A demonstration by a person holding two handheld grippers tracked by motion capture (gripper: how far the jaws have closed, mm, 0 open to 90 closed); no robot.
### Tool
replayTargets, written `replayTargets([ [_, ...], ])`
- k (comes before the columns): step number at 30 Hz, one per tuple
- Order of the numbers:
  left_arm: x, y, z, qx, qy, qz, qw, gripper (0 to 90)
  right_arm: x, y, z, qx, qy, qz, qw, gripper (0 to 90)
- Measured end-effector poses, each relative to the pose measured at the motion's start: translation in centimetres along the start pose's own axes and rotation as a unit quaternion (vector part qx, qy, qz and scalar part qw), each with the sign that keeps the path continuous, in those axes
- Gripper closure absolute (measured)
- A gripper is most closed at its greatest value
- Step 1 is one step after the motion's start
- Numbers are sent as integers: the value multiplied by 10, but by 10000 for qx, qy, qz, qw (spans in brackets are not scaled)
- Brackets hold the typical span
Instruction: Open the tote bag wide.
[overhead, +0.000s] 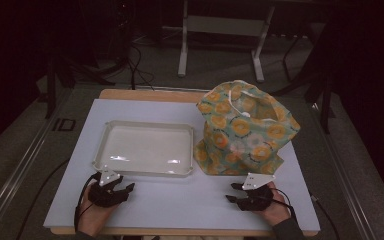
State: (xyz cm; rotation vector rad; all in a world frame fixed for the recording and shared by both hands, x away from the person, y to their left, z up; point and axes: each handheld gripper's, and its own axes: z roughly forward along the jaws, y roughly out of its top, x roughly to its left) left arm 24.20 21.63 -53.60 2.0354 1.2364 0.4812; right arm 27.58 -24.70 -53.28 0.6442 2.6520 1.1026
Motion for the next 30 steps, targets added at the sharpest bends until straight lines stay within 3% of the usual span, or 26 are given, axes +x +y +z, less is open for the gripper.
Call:
replayTargets([
  [6,-7,1,-2,-73,-112,181,9997,489,1,-3,-9,-30,-25,24,10000,550],
  [10,-8,1,-3,-68,-162,191,9997,503,1,-6,-14,-53,-15,67,10000,559],
  [13,-8,2,-4,-110,-294,134,9994,522,2,-6,-18,-52,-34,79,9999,567],
  [16,-12,6,-7,-161,-400,203,9989,537,2,-6,-28,-94,-100,63,9999,584],
  [23,-32,22,-14,-279,-707,580,9954,553,5,-8,-53,-189,-325,192,9991,609],
  [30,-39,33,-16,-361,-968,803,9914,560,-3,-12,-75,-276,-560,282,9976,660],
])
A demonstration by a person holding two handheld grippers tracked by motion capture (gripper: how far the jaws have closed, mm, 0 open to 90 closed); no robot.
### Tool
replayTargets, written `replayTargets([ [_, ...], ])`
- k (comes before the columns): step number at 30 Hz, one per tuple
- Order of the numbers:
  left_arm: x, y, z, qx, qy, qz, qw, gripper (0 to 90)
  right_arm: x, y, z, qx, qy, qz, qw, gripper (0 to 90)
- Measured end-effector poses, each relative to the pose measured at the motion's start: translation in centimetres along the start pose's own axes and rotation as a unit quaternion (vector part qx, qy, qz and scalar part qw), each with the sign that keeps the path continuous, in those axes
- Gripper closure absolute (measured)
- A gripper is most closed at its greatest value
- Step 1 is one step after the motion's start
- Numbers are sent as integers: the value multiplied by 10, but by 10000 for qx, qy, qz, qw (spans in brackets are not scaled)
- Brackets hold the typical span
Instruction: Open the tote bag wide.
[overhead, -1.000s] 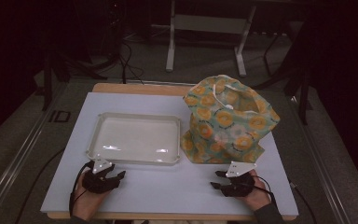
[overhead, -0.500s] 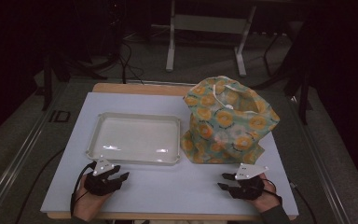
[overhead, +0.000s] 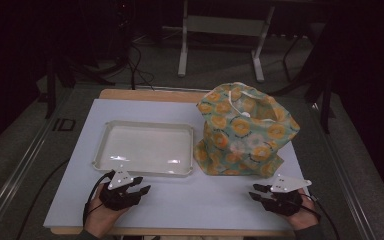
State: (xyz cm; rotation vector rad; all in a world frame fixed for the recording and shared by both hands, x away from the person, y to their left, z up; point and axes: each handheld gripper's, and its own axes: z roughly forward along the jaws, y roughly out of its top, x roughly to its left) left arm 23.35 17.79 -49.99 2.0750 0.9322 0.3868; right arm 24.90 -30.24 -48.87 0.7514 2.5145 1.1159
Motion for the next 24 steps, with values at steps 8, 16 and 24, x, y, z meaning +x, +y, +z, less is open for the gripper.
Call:
replayTargets([
  [8,-1,23,-1,-160,-271,279,9991,552,-19,-4,-29,-377,-184,330,9986,645],
  [16,1,43,7,-275,-527,458,9972,533,-35,1,-31,-543,-165,573,9967,547],
  [24,1,67,29,-244,-696,547,9958,510,-42,17,-22,-579,-188,522,9968,554],
])
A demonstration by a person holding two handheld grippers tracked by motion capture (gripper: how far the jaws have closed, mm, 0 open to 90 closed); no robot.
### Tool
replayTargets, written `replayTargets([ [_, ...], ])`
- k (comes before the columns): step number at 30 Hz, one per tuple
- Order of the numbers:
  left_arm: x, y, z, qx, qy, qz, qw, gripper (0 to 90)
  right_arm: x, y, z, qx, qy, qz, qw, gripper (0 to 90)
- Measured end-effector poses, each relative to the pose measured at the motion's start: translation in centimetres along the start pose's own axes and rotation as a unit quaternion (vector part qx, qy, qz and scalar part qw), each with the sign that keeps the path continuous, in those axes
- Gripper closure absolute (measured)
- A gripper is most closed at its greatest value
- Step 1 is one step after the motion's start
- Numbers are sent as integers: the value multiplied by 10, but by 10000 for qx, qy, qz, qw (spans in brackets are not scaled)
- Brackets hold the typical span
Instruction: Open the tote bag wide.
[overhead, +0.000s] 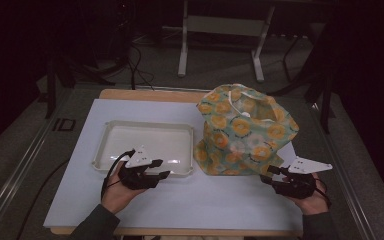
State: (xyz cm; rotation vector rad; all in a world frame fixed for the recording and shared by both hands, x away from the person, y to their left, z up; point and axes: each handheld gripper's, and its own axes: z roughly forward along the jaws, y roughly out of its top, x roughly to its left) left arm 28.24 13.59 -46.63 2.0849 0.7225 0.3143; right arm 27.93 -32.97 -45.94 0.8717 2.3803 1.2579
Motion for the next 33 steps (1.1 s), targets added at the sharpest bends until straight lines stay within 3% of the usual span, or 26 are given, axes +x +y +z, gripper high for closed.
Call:
replayTargets([
  [8,-4,23,25,22,-192,178,9997,491,3,2,4,-8,-199,-200,9996,892],
  [13,-2,41,36,-33,-294,285,9992,486,5,-1,4,77,-171,-249,9995,900],
  [19,5,62,45,-47,-173,433,9989,530,5,-5,8,245,-111,-255,9993,900],
  [30,-2,104,54,-148,-142,899,9957,547,6,-5,11,373,-67,-342,9987,900],
  [33,1,113,58,-170,-193,916,9955,553,7,-4,11,397,-42,-366,9985,900],
])
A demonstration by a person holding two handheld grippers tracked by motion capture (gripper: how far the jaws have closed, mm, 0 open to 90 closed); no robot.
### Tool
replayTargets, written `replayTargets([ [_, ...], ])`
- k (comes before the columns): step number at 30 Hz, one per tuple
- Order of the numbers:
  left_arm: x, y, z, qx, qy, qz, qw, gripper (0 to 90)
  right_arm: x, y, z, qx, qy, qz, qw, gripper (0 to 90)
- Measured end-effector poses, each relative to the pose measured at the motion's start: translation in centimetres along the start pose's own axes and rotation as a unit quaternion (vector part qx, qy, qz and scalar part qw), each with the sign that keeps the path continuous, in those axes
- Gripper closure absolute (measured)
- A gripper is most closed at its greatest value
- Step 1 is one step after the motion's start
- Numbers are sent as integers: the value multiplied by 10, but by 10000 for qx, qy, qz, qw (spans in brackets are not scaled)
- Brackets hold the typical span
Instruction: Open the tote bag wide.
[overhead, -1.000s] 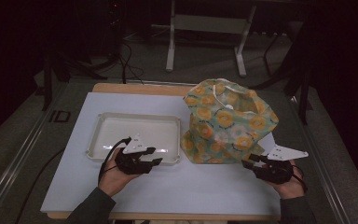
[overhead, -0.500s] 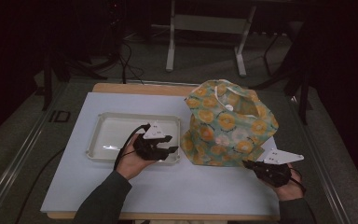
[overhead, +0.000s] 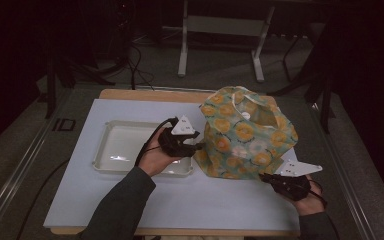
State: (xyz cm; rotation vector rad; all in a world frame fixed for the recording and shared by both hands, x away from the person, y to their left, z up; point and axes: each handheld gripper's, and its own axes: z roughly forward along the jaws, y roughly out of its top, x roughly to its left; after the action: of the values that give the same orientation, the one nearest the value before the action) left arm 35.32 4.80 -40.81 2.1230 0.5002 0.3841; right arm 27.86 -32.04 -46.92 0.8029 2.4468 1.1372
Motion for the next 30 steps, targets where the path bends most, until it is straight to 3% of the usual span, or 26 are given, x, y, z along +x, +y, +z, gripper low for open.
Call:
replayTargets([
  [4,3,10,6,-72,-137,34,9999,531,1,1,1,43,30,-63,10000,900],
  [8,3,18,11,-67,-66,106,9999,509,3,3,3,78,55,-121,9999,900],
  [12,-1,24,21,68,-48,250,9997,602,5,5,4,96,60,-192,9998,900],
  [13,-4,25,24,174,61,356,9992,652,5,6,4,97,56,-206,9997,900],
  [17,-8,25,26,264,2,455,9986,832,5,7,3,73,47,-221,9997,900],
  [20,-11,23,24,245,-75,425,9988,889,5,6,3,77,43,-210,9997,900],
  [30,-12,9,21,201,-235,236,9992,893,4,5,5,109,44,-207,9997,900],
])
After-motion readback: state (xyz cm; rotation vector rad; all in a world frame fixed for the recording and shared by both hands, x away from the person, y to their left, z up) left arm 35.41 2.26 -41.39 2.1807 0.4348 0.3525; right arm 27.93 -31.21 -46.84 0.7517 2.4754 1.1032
